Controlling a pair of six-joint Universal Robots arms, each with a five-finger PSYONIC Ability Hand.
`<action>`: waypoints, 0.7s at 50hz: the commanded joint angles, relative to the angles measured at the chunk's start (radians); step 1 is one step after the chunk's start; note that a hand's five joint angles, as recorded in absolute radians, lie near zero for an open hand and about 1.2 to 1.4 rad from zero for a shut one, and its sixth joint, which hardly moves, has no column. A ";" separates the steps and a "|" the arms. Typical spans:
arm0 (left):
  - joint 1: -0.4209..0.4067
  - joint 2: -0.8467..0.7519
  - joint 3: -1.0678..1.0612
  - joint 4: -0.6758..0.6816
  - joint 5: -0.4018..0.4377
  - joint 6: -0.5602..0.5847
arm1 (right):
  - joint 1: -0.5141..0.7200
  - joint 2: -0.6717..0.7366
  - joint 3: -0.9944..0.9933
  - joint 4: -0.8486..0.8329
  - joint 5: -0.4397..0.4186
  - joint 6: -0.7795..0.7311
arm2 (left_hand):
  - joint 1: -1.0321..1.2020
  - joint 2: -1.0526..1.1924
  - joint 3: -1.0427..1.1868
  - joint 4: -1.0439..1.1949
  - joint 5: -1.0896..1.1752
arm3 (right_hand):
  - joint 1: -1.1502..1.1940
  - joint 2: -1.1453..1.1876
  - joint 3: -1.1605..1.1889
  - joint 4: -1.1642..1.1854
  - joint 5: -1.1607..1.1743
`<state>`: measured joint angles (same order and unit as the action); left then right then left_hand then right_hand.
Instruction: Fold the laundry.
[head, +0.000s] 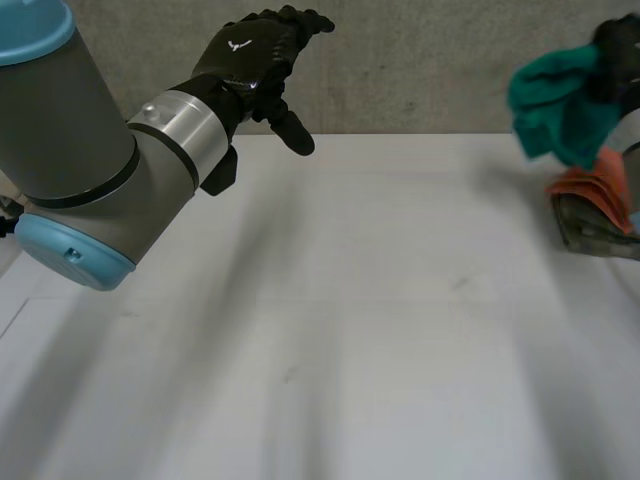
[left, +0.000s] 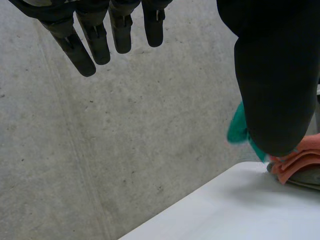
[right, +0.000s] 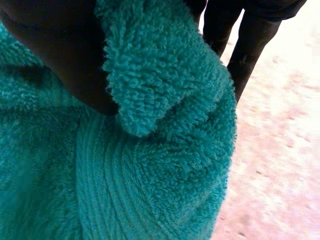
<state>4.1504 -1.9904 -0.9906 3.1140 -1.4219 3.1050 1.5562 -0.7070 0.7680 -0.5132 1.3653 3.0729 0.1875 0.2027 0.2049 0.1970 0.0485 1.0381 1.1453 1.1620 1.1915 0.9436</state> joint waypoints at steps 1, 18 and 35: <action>-0.004 -0.004 -0.011 -0.002 0.000 0.001 | -0.169 0.171 -0.136 0.013 -0.132 0.125 | -0.013 -0.028 -0.030 -0.022 -0.048 | 0.358 0.251 0.234 0.205 0.278; -0.012 -0.042 -0.039 -0.003 0.003 -0.011 | -0.412 0.445 -0.223 -0.073 -0.400 0.211 | -0.013 -0.028 -0.030 -0.022 -0.048 | 0.358 0.251 0.234 0.205 0.278; -0.013 -0.041 -0.042 -0.008 -0.002 -0.006 | -0.438 0.239 -0.046 -0.168 -0.410 0.438 | -0.013 -0.028 -0.030 -0.022 -0.048 | 0.358 0.251 0.234 0.205 0.278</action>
<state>4.1339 -2.0301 -1.0297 3.1064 -1.4224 3.0985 1.1274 -0.3897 0.6628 -0.6661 0.9483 3.4329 0.1875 0.2027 0.2049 0.1970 0.0483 1.0381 1.1453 1.1700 1.1951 0.9573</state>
